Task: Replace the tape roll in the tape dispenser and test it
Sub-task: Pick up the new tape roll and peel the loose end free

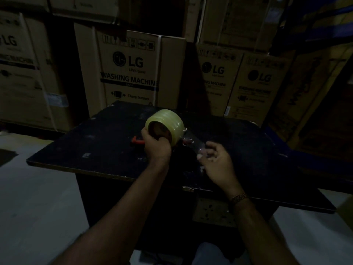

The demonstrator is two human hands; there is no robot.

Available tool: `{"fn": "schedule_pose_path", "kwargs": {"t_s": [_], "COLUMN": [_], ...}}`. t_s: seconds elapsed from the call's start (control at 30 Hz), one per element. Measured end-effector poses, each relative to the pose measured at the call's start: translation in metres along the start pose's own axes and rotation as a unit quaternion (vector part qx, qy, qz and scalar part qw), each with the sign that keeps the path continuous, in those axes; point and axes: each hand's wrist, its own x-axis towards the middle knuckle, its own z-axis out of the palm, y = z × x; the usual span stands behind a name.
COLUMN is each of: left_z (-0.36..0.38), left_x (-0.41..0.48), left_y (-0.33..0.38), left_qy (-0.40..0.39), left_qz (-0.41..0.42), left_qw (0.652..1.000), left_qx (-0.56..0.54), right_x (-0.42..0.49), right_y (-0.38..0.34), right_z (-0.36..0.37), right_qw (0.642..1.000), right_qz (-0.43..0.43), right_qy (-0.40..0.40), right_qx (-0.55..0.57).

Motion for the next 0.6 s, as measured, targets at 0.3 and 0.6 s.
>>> {"fn": "schedule_pose_path", "kwargs": {"t_s": [0.3,0.6], "left_z": [0.012,0.01], "left_x": [0.001,-0.013], "left_y": [-0.003,0.0], "left_qy": [-0.026,-0.122], "left_qz": [-0.104,-0.081], "left_qw": [0.99,0.985], "left_qx": [-0.087,-0.086], "right_x": [-0.005,0.01], "right_y": [-0.023,-0.019], "right_z": [0.02,0.041], "right_qw": [0.988,0.993], "right_qz": [-0.08,-0.088], "right_qy": [-0.08,-0.004], "right_qx": [0.105,0.074]}}
